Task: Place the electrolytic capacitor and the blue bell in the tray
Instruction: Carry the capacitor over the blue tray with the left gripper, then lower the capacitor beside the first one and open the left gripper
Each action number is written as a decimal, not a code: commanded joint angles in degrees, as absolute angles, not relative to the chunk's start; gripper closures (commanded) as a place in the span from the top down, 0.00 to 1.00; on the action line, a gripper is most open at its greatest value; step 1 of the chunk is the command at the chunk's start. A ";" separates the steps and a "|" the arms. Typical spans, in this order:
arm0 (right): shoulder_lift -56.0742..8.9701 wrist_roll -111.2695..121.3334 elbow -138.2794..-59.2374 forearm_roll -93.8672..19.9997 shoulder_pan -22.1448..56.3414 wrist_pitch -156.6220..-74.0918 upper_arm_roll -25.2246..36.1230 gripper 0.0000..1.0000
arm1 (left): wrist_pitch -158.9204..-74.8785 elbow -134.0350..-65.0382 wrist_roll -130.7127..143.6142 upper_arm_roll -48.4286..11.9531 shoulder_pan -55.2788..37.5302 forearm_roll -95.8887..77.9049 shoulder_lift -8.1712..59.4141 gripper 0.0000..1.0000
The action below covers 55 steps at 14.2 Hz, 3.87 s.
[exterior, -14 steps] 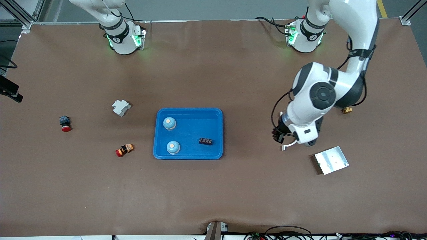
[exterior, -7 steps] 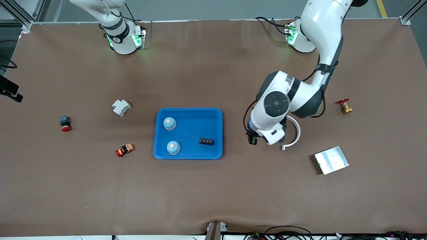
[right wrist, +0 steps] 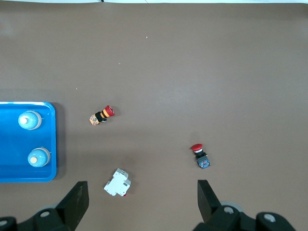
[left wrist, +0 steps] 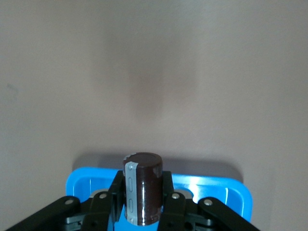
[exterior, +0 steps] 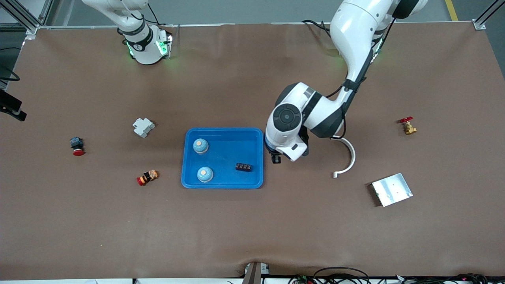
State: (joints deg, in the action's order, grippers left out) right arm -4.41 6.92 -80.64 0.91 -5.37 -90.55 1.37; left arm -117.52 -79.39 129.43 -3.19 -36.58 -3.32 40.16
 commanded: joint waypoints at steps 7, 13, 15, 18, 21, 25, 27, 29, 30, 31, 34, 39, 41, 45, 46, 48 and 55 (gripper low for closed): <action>-4.13 3.16 -80.51 0.97 -6.24 -89.21 0.70 1.00 | -122.51 -71.98 137.28 -0.18 -44.90 -1.93 47.10 0.00; -4.22 3.16 -80.42 1.05 -6.07 -88.59 0.70 1.00 | -128.67 -71.90 137.20 2.55 -49.21 -1.85 50.80 0.00; -4.48 3.16 -80.42 1.05 -6.15 -88.59 0.70 1.00 | -130.51 -71.89 135.45 3.60 -50.00 -1.76 51.76 0.00; -4.57 3.08 -80.42 1.05 -6.15 -88.68 0.70 1.00 | -133.24 -71.89 134.39 3.87 -50.36 -1.76 53.00 0.00; -4.57 3.16 -80.33 0.88 -6.24 -88.68 0.70 1.00 | -133.42 -71.89 133.86 3.87 -51.33 -1.76 54.05 0.00; -4.66 3.25 -80.33 0.35 -6.50 -88.68 0.70 1.00 | -133.16 -72.51 134.21 3.69 -52.03 0.44 55.37 0.00; -4.66 3.16 -80.33 0.35 -6.59 -88.77 0.70 1.00 | -132.89 -72.77 134.21 3.69 -52.47 0.70 55.63 0.00; -4.66 3.16 -80.33 0.35 -6.59 -88.77 0.70 1.00 | -132.72 -72.86 134.03 3.60 -52.73 1.23 55.63 0.00; -4.66 3.25 -80.33 0.35 -6.50 -88.77 0.70 1.00 | -132.71 -72.86 134.03 3.69 -52.73 1.32 55.63 0.00; -4.66 3.60 -80.33 0.35 -6.42 -88.77 0.70 1.00 | -132.71 -73.04 134.03 3.60 -52.73 1.32 55.63 0.00; -5.01 3.78 -80.33 0.44 -6.15 -88.68 0.70 1.00 | -131.93 -73.21 133.59 3.60 -52.56 1.76 54.76 1.00; -4.92 3.78 -80.33 0.53 -6.06 -88.68 0.70 1.00 | -122.01 -72.86 125.97 2.99 -49.14 0.88 47.13 1.00; -4.92 3.78 -80.33 0.61 -6.06 -88.68 0.70 1.00 | -118.94 -72.95 120.53 2.99 -48.26 0.18 43.87 1.00; -5.01 3.78 -80.33 0.70 -6.06 -88.77 0.70 1.00 | -115.76 -73.21 113.21 3.16 -45.98 -0.79 41.05 1.00; -5.01 3.78 -80.33 0.70 -5.98 -88.86 0.70 1.00 | -115.40 -73.21 111.55 3.16 -45.44 -0.88 40.78 1.00; -5.10 3.78 -80.33 0.79 -5.98 -89.03 0.70 1.00 | -114.18 -73.21 107.86 3.16 -44.04 -0.88 39.64 1.00; -5.10 3.87 -80.33 0.79 -5.80 -88.86 0.70 1.00 | -109.60 -75.67 74.60 3.16 -36.30 -0.88 33.67 1.00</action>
State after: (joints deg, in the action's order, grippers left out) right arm -5.00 3.88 -80.68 0.86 -5.42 -89.14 1.19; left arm -110.31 -72.18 84.30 3.33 -37.11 0.08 37.37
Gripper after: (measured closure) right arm 0.000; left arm 0.000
